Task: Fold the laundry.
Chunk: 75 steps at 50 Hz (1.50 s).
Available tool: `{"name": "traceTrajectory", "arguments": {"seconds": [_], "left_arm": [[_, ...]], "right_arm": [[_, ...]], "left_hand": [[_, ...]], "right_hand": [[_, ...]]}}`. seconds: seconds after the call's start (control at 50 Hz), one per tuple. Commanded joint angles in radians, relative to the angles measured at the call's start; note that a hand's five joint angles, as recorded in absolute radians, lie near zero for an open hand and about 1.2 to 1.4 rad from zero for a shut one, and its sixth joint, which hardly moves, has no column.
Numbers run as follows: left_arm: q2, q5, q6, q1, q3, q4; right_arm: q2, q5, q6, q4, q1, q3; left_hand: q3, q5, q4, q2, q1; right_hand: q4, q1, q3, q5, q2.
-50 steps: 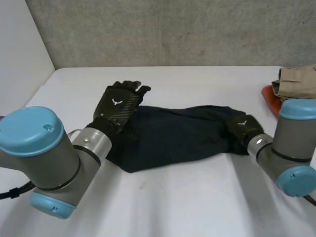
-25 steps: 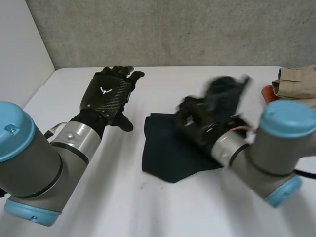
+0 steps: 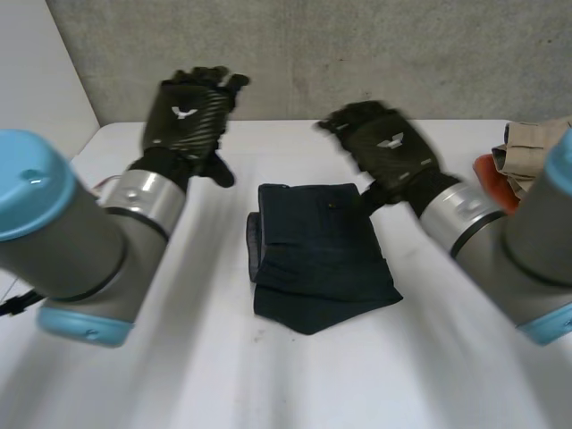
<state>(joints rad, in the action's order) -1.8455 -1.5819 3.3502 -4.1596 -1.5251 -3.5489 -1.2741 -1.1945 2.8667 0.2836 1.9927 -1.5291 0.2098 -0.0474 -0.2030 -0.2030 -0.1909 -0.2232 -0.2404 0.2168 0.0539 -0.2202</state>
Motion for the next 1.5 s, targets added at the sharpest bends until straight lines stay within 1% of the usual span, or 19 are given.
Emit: {"name": "traceTrajectory", "arguments": {"seconds": [0.02,0.12,0.2,0.26,0.36,0.44,0.56,0.72,0.8,0.86,0.98,1.02,1.1,1.22,1.34,1.36,1.38,1.46,1.5], "left_arm": [[-0.236,0.003,-0.001,0.131,0.23,0.113],[-0.423,-0.003,0.002,0.144,0.402,0.305],[-0.503,-0.032,0.006,0.141,0.468,0.433],[-0.524,-0.061,0.012,0.139,0.482,0.467],[-0.563,-0.122,0.11,0.128,0.485,0.508],[-0.564,-0.158,0.176,0.127,0.484,0.519],[-0.531,-0.158,0.189,0.128,0.488,0.519],[-0.425,-0.147,0.181,0.148,0.481,0.515],[-0.309,-0.113,0.16,0.162,0.451,0.513],[-0.235,-0.07,0.124,0.157,0.412,0.51],[-0.084,0.141,-0.003,0.13,0.293,0.499],[-0.054,0.222,-0.037,0.11,0.252,0.495],[-0.037,0.29,-0.057,0.088,0.214,0.479],[-0.043,0.292,-0.06,0.082,0.197,0.475],[-0.055,0.292,-0.06,0.081,0.192,0.473],[-0.055,0.29,-0.06,0.081,0.192,0.473],[-0.055,0.29,-0.06,0.081,0.189,0.47],[-0.055,0.29,-0.058,0.079,0.186,0.458],[-0.054,0.289,-0.058,0.079,0.184,0.455]], "right_arm": [[0.077,-0.128,0.109,-0.254,-0.06,0.133],[0.289,-0.12,0.054,-0.375,-0.049,0.331],[0.408,-0.082,0.051,-0.429,-0.049,0.432],[0.484,-0.071,0.045,-0.452,-0.048,0.486],[0.576,-0.077,-0.038,-0.494,-0.046,0.544],[0.598,-0.097,-0.116,-0.5,-0.043,0.557],[0.573,-0.155,-0.181,-0.508,-0.04,0.567],[0.405,-0.163,-0.155,-0.483,-0.008,0.526],[0.254,-0.163,-0.149,-0.382,-0.002,0.366],[0.188,-0.162,-0.149,-0.307,-0.002,0.243],[0.03,-0.154,-0.147,-0.071,0.02,-0.121],[0.027,-0.151,-0.149,0.023,0.038,-0.224],[0.035,-0.137,-0.15,0.153,0.089,-0.344],[0.16,-0.145,-0.173,0.261,0.124,-0.358],[0.271,-0.155,-0.221,0.371,0.126,-0.267],[0.286,-0.157,-0.227,0.374,0.124,-0.255],[0.304,-0.157,-0.243,0.385,0.124,-0.234],[0.334,-0.152,-0.251,0.407,0.123,-0.177],[0.344,-0.152,-0.251,0.41,0.124,-0.154]], "left_hand": [[0.01,0.003,-0.016,-0.016,-0.029],[0.013,0.0,-0.019,-0.019,-0.031],[0.015,-0.003,-0.022,-0.022,-0.034],[0.018,-0.006,-0.025,-0.025,-0.037],[0.021,-0.009,-0.028,-0.028,-0.04],[0.018,-0.006,-0.025,-0.025,-0.037],[0.013,0.0,-0.019,-0.019,-0.031],[0.001,0.011,-0.008,-0.008,-0.02],[-0.002,0.014,-0.005,-0.005,-0.017],[-0.002,0.014,-0.005,-0.005,-0.017],[0.001,0.011,-0.008,-0.008,-0.02],[0.004,0.008,-0.01,-0.01,-0.023],[0.012,0.0,-0.019,-0.019,-0.031],[0.013,0.0,-0.019,-0.019,-0.031],[0.015,-0.003,-0.022,-0.022,-0.034],[0.018,-0.006,-0.025,-0.025,-0.037],[0.015,-0.003,-0.022,-0.022,-0.034],[0.018,-0.006,-0.025,-0.025,-0.037],[0.018,-0.006,-0.025,-0.025,-0.037]], "right_hand": [[0.049,0.066,-0.042,-0.054,0.046],[0.049,0.066,-0.042,-0.054,0.046],[0.049,0.066,-0.042,-0.054,0.046],[0.049,0.066,-0.042,-0.054,0.046],[0.049,0.066,-0.042,-0.054,0.046],[0.049,0.066,-0.042,-0.054,0.046],[0.049,0.066,-0.042,-0.054,0.046],[0.049,0.066,-0.042,-0.054,0.046],[0.049,0.066,-0.042,-0.054,0.046],[0.049,0.066,-0.042,-0.054,0.046],[0.049,0.066,-0.042,-0.054,0.046],[0.049,0.066,-0.042,-0.054,0.046],[0.049,0.066,-0.042,-0.054,0.046],[0.049,0.066,-0.042,-0.054,0.046],[0.03,0.047,-0.024,-0.035,0.027],[-0.029,-0.011,0.035,0.023,-0.032],[-0.212,-0.195,0.219,0.207,-0.215],[-0.703,-0.686,0.709,0.698,-0.706],[-0.847,-0.83,0.854,0.842,-0.85]]}}
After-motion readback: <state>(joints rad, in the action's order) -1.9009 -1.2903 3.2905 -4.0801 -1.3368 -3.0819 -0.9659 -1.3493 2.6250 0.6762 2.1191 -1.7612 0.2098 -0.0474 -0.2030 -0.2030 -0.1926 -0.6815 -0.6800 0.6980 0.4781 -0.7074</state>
